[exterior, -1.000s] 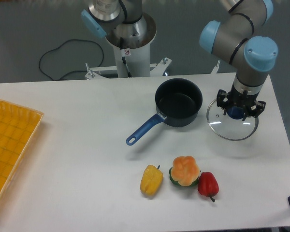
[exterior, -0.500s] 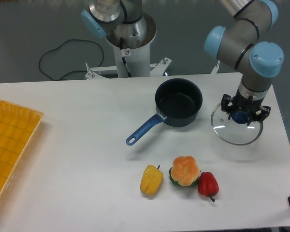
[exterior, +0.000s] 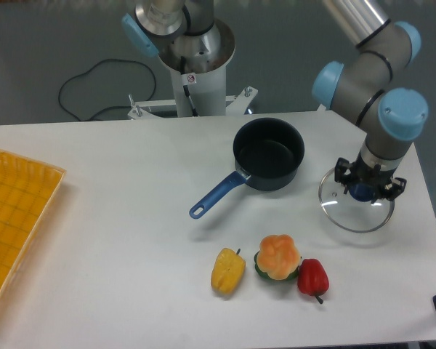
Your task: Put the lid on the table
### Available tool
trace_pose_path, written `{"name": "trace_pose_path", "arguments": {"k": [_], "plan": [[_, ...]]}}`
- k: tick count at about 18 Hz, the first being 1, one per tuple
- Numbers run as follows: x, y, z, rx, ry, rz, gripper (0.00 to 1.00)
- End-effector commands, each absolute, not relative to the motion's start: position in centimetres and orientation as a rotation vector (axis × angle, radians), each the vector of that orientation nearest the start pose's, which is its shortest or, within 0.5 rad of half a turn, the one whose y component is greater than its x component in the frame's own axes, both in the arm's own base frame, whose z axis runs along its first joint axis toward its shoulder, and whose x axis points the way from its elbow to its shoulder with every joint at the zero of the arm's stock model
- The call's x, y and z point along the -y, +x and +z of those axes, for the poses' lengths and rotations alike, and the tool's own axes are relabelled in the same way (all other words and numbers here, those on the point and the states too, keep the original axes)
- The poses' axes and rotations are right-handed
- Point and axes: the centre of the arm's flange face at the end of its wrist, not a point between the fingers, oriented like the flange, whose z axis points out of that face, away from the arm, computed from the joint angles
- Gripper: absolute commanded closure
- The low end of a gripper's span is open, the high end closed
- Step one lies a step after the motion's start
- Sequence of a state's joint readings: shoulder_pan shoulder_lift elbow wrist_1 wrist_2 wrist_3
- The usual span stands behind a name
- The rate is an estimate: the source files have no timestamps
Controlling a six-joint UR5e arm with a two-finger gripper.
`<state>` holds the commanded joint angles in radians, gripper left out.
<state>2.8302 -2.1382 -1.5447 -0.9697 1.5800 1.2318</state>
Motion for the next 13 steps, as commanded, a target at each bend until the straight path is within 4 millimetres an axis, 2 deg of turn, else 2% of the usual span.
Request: {"name": "trace_pose_path", "arguments": {"k": [13], "plan": [[-33.35,-60.02,21.39,0.041,-3.116,0.140,0.55]]}}
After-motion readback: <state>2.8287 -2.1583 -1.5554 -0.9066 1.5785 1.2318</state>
